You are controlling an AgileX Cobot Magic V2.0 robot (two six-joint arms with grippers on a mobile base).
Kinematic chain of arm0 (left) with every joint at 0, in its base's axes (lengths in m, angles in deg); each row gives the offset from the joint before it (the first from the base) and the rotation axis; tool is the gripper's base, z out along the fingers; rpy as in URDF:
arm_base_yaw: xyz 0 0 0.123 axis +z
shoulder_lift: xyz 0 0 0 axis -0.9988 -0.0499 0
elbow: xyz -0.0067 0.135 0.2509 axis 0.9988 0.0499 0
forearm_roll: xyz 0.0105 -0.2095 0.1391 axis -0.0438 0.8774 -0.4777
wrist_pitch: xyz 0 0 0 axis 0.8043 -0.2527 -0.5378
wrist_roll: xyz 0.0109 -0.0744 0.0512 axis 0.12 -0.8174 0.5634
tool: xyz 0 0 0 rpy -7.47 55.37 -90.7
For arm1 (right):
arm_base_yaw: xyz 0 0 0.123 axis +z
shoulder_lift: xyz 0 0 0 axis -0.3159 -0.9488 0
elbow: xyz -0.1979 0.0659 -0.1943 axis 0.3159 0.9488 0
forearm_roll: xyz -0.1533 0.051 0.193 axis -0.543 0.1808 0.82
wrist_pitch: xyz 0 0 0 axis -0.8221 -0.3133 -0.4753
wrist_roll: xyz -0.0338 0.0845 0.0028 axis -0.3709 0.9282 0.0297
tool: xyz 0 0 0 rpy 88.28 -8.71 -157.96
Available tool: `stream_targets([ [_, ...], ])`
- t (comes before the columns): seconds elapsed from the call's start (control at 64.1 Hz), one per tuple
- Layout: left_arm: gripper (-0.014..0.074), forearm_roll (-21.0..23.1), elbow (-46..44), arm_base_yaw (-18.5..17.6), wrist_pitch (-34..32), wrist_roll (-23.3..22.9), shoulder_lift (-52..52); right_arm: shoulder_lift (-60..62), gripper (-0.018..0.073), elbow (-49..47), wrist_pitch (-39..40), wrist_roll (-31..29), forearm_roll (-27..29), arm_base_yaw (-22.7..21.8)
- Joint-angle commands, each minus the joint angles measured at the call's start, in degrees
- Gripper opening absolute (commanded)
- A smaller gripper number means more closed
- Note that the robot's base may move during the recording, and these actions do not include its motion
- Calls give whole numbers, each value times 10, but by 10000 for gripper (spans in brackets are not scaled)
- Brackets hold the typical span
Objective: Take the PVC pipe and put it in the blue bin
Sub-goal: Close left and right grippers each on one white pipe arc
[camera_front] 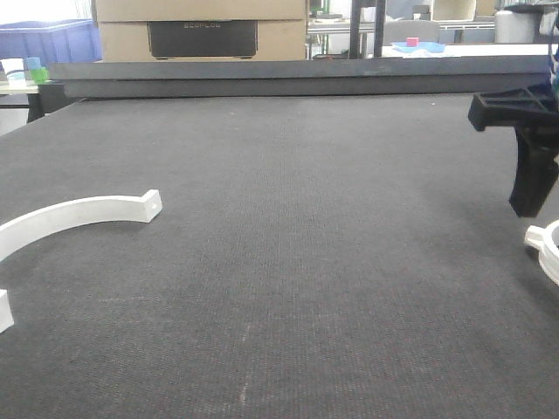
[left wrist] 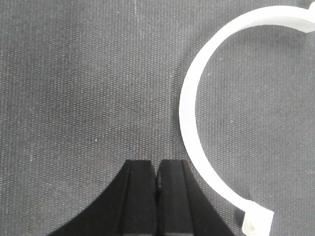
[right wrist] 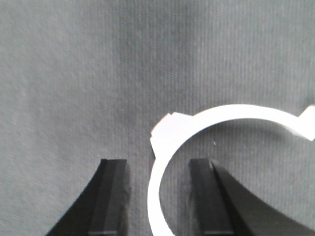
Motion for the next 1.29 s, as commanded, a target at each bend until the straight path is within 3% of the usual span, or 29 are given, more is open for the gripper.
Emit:
stream_targets([
  [0.0,-111,5,-4,-1,-1,0,-1,-5,181,7,8,3,-8,1],
  [0.53,-111,6,-4,-1,0,0,-1,-70,175,7,-9,3,10,1],
  [0.593,-111,6,-4,-1,0,0,-1,-70,134,7,-14,3,10,1],
  [0.811,-111,16,-5,-1,4,0,-8,-70,-171,7,-17,3,10,1],
  [0.967,-111,16,-52,-3,56,0,-55,-63,-168,1,-48,3,12,1],
  [1.107,-111,13,-135,-31,122,0,-111,-40,-168,-9,-85,3,12,1],
  [1.279,-111,13,-182,-56,106,0,-159,0,-168,-12,-94,3,12,1],
])
